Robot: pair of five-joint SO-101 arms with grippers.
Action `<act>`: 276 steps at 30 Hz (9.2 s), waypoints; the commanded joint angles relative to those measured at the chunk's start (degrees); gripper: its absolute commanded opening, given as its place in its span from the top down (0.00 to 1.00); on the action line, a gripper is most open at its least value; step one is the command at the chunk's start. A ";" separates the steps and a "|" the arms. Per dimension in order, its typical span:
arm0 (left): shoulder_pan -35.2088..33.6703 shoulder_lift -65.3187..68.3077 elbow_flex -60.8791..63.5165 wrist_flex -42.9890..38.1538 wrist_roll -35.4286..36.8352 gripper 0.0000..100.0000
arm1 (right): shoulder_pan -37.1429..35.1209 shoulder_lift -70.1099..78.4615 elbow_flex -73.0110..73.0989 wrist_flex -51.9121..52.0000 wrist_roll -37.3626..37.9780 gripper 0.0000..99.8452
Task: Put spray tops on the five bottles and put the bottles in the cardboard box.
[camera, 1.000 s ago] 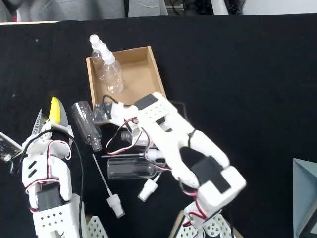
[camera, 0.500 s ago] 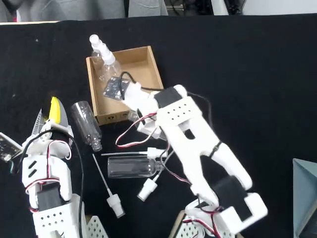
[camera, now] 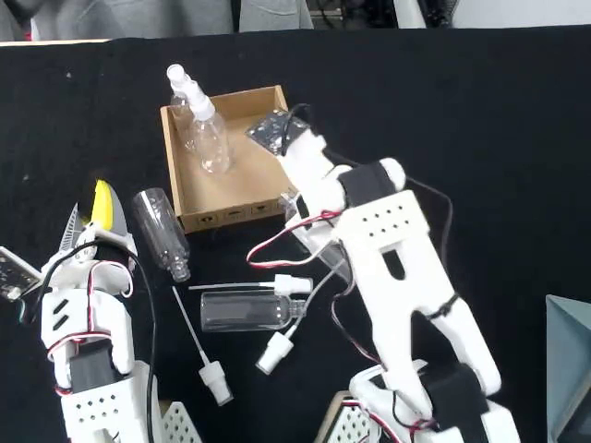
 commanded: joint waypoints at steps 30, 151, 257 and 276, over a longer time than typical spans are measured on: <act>7.08 -0.44 -14.81 21.71 -15.03 0.84 | 11.78 -22.37 26.59 -23.47 -15.82 0.95; 56.31 102.33 -57.01 28.84 -48.70 0.97 | 31.91 -22.37 30.90 -34.20 -21.63 0.95; 48.04 104.79 -75.91 29.89 -53.10 0.79 | 32.44 -22.73 34.42 -40.09 -21.54 0.95; 48.04 125.54 -92.79 41.58 -53.01 0.94 | 32.26 -22.73 34.59 -40.09 -21.54 0.95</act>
